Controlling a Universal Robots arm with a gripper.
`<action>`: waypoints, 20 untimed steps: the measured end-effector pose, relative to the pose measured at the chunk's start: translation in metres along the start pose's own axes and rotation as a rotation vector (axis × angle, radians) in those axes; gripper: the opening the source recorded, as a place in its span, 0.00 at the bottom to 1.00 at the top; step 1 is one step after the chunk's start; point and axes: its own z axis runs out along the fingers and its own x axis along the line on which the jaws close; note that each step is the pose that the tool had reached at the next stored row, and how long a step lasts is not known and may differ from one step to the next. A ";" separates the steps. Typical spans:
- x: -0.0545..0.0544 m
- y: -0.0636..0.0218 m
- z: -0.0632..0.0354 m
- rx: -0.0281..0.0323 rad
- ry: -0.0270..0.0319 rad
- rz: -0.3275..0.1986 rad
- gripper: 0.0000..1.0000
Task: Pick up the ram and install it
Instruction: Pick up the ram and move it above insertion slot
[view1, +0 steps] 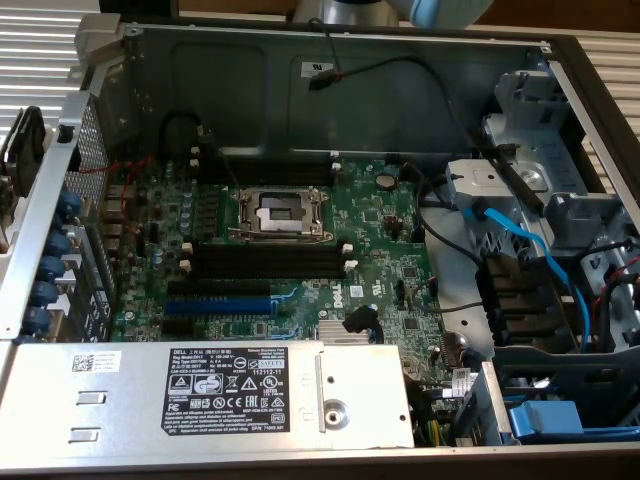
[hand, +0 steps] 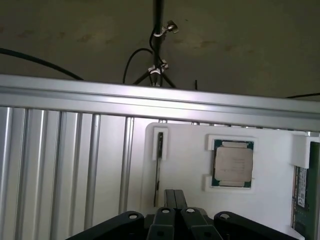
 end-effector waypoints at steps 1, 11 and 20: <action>0.001 -0.0005 0.0003 -0.0048 -0.0032 0.000 0.10; 0.003 -0.0024 0.0097 -0.0144 -0.0089 0.002 0.10; 0.003 -0.0021 0.0150 0.0357 0.0292 0.001 0.10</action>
